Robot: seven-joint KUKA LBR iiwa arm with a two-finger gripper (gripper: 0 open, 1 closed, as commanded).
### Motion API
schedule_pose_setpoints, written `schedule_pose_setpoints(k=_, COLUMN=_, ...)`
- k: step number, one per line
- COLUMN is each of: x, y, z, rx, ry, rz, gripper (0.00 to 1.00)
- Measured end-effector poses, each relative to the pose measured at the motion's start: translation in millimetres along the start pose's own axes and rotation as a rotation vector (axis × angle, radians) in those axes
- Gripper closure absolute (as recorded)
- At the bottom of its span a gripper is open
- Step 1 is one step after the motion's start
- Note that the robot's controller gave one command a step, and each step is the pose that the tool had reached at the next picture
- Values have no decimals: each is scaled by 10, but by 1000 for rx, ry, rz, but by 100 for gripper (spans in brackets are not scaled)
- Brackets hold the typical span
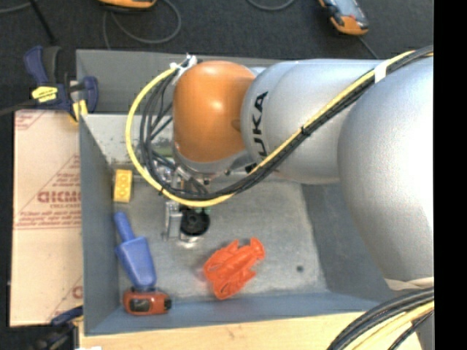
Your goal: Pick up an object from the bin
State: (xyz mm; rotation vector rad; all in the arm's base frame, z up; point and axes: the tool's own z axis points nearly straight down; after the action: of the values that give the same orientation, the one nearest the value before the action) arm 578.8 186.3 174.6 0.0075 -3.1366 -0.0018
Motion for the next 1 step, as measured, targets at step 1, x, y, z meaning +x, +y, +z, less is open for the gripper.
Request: schedule_pose_setpoints(k=1, x=-16, y=-7, z=-50, rx=-2, ry=-8, rz=3, gripper=0)
